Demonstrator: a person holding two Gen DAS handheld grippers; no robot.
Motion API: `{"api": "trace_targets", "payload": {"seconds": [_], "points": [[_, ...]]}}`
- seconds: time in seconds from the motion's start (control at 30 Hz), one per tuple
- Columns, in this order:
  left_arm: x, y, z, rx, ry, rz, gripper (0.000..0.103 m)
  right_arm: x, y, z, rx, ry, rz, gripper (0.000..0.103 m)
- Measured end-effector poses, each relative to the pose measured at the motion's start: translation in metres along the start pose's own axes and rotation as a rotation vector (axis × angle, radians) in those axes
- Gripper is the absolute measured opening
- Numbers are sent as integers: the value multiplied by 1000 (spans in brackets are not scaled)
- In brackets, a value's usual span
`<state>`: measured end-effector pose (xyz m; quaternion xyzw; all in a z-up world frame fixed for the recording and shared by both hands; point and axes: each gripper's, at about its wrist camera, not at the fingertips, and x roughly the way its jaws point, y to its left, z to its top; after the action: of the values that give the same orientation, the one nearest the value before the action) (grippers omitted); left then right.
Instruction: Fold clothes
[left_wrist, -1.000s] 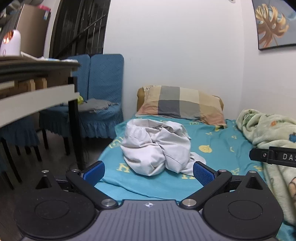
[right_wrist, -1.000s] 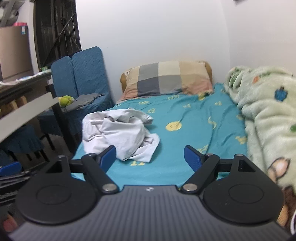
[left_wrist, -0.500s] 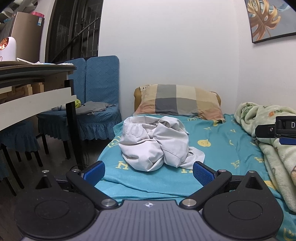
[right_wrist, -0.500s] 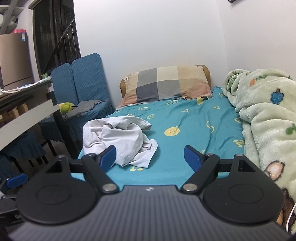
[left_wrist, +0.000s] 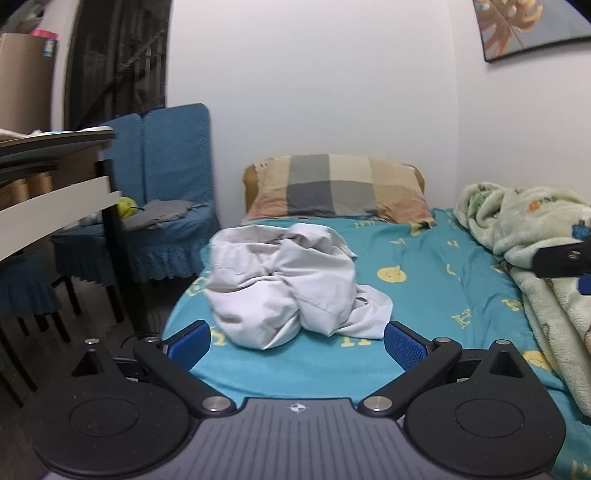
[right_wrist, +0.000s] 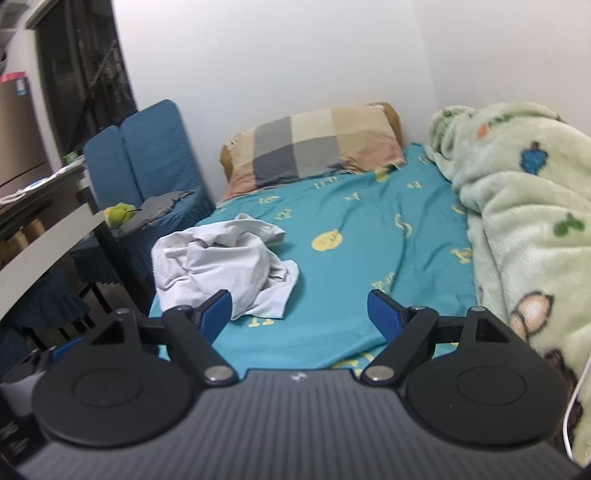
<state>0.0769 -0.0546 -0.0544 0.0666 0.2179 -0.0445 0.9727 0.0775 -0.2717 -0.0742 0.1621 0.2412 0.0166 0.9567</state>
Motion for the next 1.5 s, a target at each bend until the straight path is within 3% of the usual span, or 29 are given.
{"api": "trace_targets", "payload": {"seconds": [0.37, 0.5, 0.6, 0.67, 0.7, 0.73, 0.97, 1.27, 1.33, 1.43, 1.5], "points": [[146, -59, 42, 171, 1, -46, 96, 32, -48, 4, 215, 101, -14, 82], [211, -78, 46, 231, -1, -1, 92, 59, -62, 1, 266, 149, -41, 82], [255, -84, 44, 268, 31, 29, 72, 74, -64, -1, 248, 150, -59, 82], [272, -81, 42, 275, 50, 32, 30, 85, -64, -2, 225, 156, -69, 82], [277, -78, 41, 267, 58, 27, 16, 89, -64, -3, 225, 161, -66, 82], [266, -72, 42, 248, 48, 13, 5, 93, -65, -3, 225, 165, -63, 82], [175, -29, 50, 106, -39, -89, 3, 96, -64, -2, 205, 130, -41, 82], [-19, 62, 51, 48, -118, -206, 2, 62, -47, 8, 135, 21, -7, 82], [-51, 86, 43, 40, -83, -190, 2, 56, -42, 10, 117, 14, 6, 82], [-80, 126, 20, 30, 29, -95, 2, 49, -35, 8, 120, 33, 32, 82], [-73, 156, 3, -1, 138, -39, 3, 47, -29, 6, 127, 49, 57, 82]]}}
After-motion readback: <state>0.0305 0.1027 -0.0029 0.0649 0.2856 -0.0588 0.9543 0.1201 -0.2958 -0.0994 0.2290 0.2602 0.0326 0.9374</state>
